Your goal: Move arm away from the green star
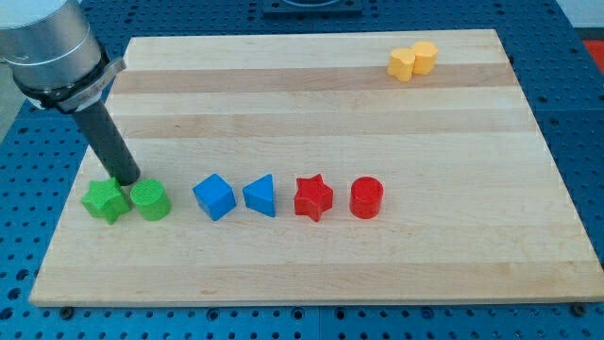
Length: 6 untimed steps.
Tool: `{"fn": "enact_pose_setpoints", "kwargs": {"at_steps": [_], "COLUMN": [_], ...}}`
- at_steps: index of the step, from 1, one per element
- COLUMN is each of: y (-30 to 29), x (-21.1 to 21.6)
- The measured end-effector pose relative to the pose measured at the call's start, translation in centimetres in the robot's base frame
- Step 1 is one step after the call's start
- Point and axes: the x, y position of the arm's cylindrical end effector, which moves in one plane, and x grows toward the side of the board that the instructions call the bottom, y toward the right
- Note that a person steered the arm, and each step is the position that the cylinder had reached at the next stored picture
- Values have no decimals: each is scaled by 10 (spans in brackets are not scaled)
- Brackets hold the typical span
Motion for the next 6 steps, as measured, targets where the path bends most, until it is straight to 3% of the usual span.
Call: {"fn": "enact_pose_setpoints", "kwargs": {"at_steps": [2,4,6], "y": [15,147,239], "x": [-23,-78,-180]}}
